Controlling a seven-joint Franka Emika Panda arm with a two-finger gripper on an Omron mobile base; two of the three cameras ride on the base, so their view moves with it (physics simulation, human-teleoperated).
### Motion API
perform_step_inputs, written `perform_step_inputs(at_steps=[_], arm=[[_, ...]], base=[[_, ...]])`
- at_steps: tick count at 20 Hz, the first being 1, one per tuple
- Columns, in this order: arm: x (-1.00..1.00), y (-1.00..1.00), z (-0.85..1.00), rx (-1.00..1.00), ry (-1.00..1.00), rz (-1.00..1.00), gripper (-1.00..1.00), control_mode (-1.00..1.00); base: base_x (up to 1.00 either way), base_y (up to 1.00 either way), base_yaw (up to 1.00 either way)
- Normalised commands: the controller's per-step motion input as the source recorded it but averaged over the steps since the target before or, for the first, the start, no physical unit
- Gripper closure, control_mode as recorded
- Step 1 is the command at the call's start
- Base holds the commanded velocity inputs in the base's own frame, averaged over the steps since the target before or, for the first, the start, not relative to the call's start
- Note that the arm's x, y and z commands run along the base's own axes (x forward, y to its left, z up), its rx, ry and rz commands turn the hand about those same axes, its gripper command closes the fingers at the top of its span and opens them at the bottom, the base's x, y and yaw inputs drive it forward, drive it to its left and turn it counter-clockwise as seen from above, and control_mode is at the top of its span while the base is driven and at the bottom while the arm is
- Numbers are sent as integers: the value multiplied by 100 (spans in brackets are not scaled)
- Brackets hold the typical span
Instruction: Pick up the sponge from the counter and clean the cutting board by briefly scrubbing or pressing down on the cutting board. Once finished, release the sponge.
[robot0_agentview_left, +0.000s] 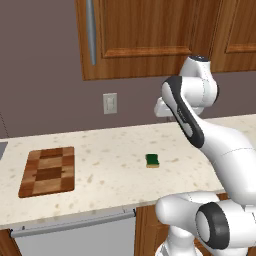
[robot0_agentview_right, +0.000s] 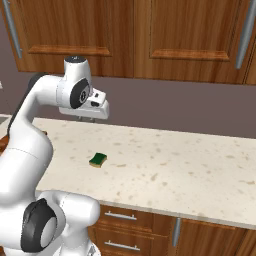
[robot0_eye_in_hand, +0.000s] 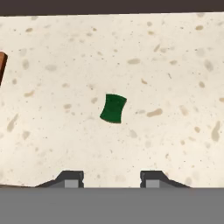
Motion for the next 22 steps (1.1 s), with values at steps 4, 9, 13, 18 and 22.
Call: perform_step_inputs(at_steps=[4,9,13,18,22], arm=[[0,0,-6,0,-2,0,-100,-100],[0,0,-39,0,1,0,-100,-100],[0,0,-41,0,1,0,-100,-100],[5,0,-33,0,0,0,-100,-100],[11,0,-23,0,0,0,-100,-100]], base=[[0,0,0],[0,0,0],[0,0,0],[0,0,0],[0,0,0]])
